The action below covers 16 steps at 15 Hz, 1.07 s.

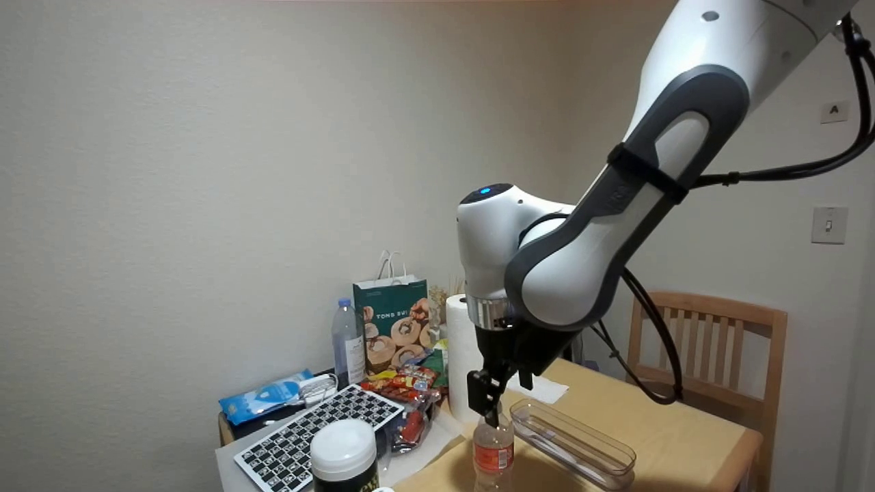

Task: Put the bottle in the clear case

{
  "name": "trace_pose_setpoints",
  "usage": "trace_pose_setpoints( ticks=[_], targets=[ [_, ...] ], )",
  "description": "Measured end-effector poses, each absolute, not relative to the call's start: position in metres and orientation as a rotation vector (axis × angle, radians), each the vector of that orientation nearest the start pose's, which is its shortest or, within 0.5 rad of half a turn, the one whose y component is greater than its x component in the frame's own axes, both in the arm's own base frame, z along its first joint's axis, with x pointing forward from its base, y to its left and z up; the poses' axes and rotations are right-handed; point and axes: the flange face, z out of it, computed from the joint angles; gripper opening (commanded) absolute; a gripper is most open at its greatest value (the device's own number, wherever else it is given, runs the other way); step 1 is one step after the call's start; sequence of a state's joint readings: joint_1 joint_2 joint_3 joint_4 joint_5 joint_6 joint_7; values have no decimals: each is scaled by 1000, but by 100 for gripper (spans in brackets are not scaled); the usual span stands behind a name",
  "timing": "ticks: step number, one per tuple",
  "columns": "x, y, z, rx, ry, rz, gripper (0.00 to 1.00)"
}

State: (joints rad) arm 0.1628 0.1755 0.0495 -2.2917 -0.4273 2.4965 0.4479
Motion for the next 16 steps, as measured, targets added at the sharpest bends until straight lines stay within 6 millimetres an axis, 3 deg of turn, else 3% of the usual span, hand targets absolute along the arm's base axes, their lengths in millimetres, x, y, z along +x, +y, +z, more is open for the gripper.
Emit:
trace_pose_setpoints(
  ticks=[7, 16],
  targets=[
    [519, 134, 262, -3230, -245, -134, 100],
    [527, 126, 255, -3282, -139, -140, 100]
  ],
)
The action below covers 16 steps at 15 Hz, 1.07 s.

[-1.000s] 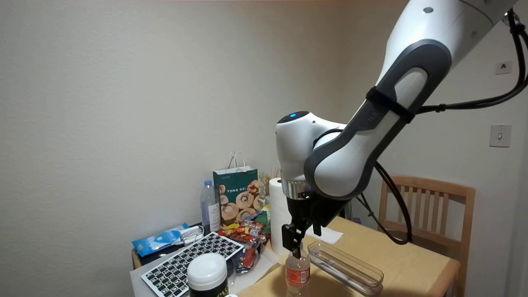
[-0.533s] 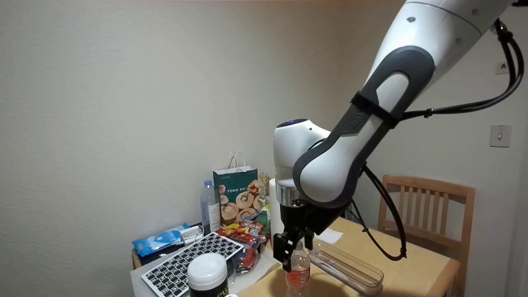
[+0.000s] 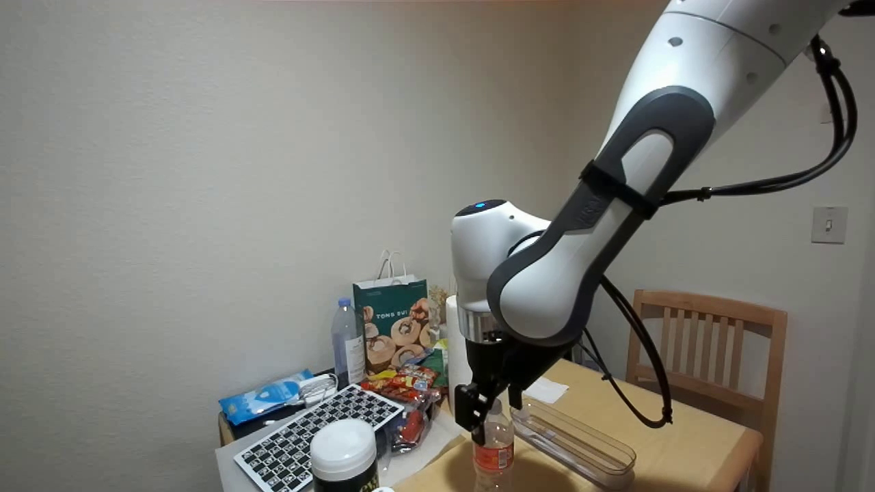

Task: Put the bottle in the clear case

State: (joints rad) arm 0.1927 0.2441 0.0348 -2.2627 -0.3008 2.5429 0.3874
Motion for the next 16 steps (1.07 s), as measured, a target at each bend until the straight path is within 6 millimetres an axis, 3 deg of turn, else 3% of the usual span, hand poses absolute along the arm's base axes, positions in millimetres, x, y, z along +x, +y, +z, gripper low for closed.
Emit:
trace_pose_setpoints(
  ticks=[1, 3, 10, 11, 12, 13, 15, 16],
  targets=[
    [526, 126, 254, -3272, -105, -117, 75],
    [524, 129, 249, -3248, -59, -68, 68],
    [518, 145, 238, -3152, -106, 16, 24],
    [518, 145, 238, -3149, -101, 18, 65],
    [518, 145, 238, -3148, -97, 20, 61],
    [519, 145, 239, -3148, -100, 24, 37],
    [519, 145, 239, -3148, -102, 23, 48],
    [519, 145, 239, -3148, -102, 23, 79]
  ],
)
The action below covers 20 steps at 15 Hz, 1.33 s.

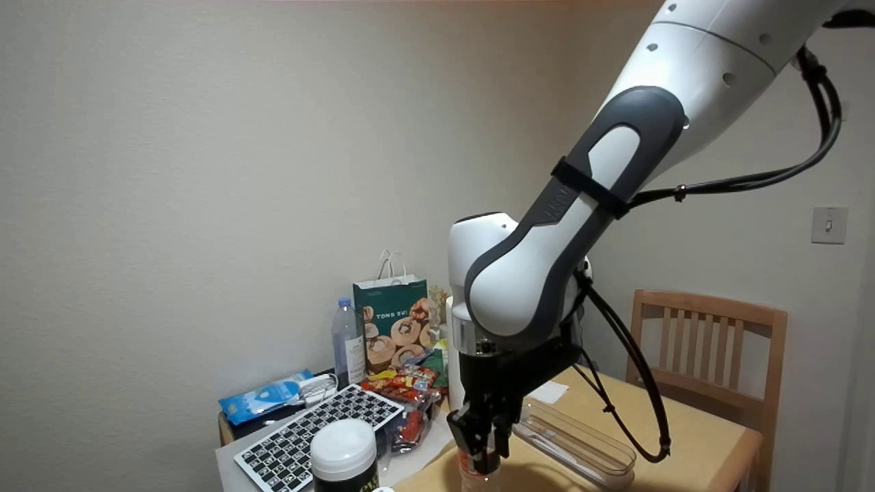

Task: Put the bottle in the clear case

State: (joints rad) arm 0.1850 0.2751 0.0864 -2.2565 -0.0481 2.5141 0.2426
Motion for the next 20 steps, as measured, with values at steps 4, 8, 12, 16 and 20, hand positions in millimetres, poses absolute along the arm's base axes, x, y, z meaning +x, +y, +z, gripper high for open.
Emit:
trace_pose_setpoints(
  ticks=[4, 8, 12, 16, 20],
  targets=[
    [519, 146, 239, -3150, -105, 20, 100],
    [520, 144, 239, -3196, -78, -3, 100],
    [522, 137, 239, -3281, 35, -75, 100],
    [528, 134, 237, -3281, 136, -183, 100],
    [536, 136, 226, -3234, 146, -273, 100]
  ],
)
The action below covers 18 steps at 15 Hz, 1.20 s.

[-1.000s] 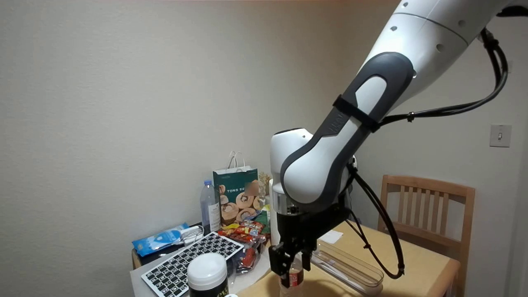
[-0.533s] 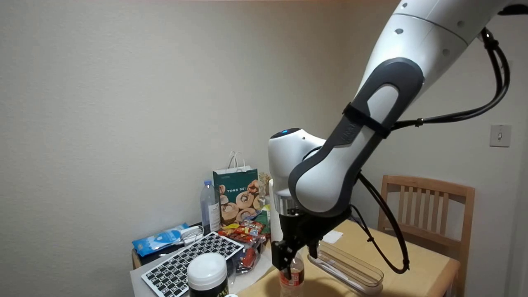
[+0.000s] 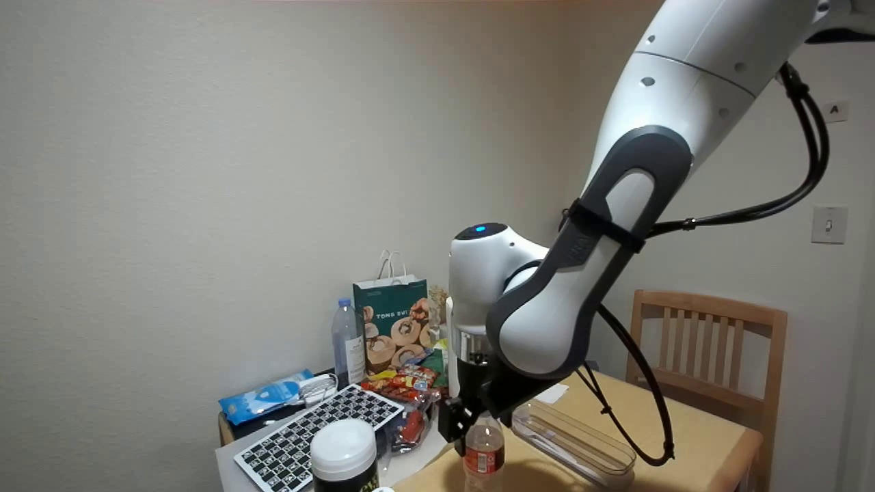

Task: Put the bottle in the clear case

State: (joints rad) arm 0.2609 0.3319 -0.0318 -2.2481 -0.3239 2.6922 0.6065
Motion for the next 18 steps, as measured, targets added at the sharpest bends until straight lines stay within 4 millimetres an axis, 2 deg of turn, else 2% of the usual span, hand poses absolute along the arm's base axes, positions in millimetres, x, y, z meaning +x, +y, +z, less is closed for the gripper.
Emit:
trace_pose_setpoints(
  ticks=[2, 7, 10, 11, 13, 16, 18],
  targets=[
    [545, 138, 228, -3205, 140, -339, 74],
    [554, 143, 220, -3166, 141, -394, 40],
    [557, 141, 220, -3167, 148, -400, 25],
    [558, 140, 220, -3168, 152, -402, 20],
    [559, 137, 220, -3170, 161, -404, 19],
    [559, 134, 220, -3178, 165, -396, 11],
    [558, 130, 223, -3205, 130, -357, 13]
  ],
)
